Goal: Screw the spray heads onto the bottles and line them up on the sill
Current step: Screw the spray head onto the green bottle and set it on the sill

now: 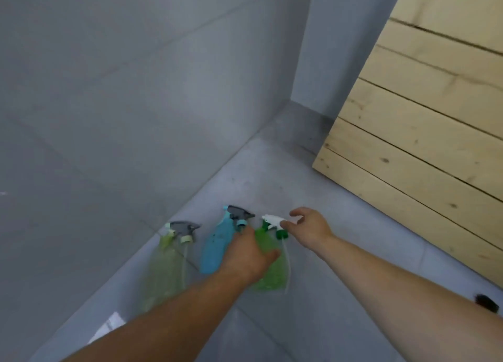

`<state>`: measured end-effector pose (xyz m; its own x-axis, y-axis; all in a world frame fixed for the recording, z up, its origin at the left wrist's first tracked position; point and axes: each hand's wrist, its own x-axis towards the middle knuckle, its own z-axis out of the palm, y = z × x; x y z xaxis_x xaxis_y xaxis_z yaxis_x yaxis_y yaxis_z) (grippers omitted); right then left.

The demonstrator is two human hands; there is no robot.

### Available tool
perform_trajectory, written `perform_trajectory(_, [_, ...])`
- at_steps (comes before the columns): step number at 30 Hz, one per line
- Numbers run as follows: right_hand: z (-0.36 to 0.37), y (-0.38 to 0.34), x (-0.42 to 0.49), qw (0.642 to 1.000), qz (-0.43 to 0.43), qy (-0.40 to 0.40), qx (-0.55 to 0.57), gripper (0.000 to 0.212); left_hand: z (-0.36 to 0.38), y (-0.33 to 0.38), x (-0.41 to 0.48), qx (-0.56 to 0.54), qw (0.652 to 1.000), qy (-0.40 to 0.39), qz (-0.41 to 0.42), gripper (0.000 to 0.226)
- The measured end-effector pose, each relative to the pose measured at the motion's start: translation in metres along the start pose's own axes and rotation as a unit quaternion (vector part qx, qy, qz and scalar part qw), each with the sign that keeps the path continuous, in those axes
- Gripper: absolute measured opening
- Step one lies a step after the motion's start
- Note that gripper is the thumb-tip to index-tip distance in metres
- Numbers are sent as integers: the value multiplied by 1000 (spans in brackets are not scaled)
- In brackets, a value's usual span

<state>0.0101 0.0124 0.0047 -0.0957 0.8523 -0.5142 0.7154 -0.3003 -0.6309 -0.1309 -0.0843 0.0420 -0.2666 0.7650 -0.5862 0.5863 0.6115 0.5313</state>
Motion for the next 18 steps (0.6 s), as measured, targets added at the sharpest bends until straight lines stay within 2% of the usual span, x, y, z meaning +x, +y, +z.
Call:
perform_trajectory(8, [35,20,41,999,20,6,-51,60,34,-8,19,68,997,16,22,59])
perform_trajectory(13, [29,26,44,997,21,7,-68,43,44,-12,22,38,999,-2,-4,61])
perform_trajectory(18, [16,38,41,998,53,4,-36,43,54,-12,21,-4,999,-42,-33,72])
